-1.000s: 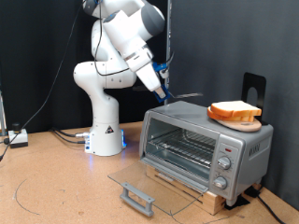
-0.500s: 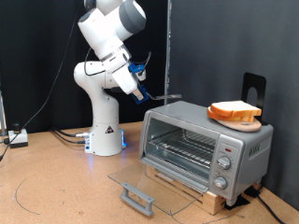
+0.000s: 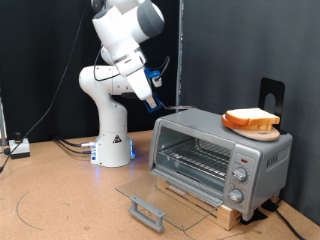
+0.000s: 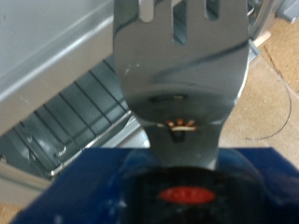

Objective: Make a piece of toast with the oven

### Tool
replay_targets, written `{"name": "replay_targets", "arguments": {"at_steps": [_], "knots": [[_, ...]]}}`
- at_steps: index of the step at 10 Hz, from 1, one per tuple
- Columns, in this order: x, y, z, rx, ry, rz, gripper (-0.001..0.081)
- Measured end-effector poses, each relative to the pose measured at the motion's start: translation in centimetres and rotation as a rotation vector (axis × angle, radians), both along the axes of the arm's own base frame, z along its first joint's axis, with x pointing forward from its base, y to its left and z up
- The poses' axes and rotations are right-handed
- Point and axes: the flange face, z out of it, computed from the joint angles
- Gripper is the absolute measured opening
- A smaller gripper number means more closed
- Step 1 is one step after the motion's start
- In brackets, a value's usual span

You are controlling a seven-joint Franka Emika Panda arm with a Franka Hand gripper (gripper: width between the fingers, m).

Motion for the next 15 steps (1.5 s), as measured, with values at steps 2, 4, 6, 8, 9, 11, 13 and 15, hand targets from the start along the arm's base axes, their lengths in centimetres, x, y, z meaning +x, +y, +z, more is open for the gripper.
{"name": "replay_targets", "arguments": {"at_steps": [2,4,6,8,9,11,13,15], "knots": [[1.7,0.4,-0.7,-0.027,0.026,-0.002,0.0396],[3.3,1.0,-1.8,-0.044,0.024,-0.009,0.0396],[4.6,2.3,-2.4,-0.038,0.002,-0.016,0.0396],[5.8,4.2,-2.7,-0.024,-0.017,-0.018,0.0396],[6.4,5.3,-2.7,-0.015,-0.026,-0.026,0.0396],[7.5,7.0,-2.5,-0.01,-0.028,-0.043,0.0396],[8.4,8.2,-2.5,-0.01,-0.02,-0.056,0.0396],[8.9,8.9,-2.5,0.001,-0.018,-0.055,0.0396]]}}
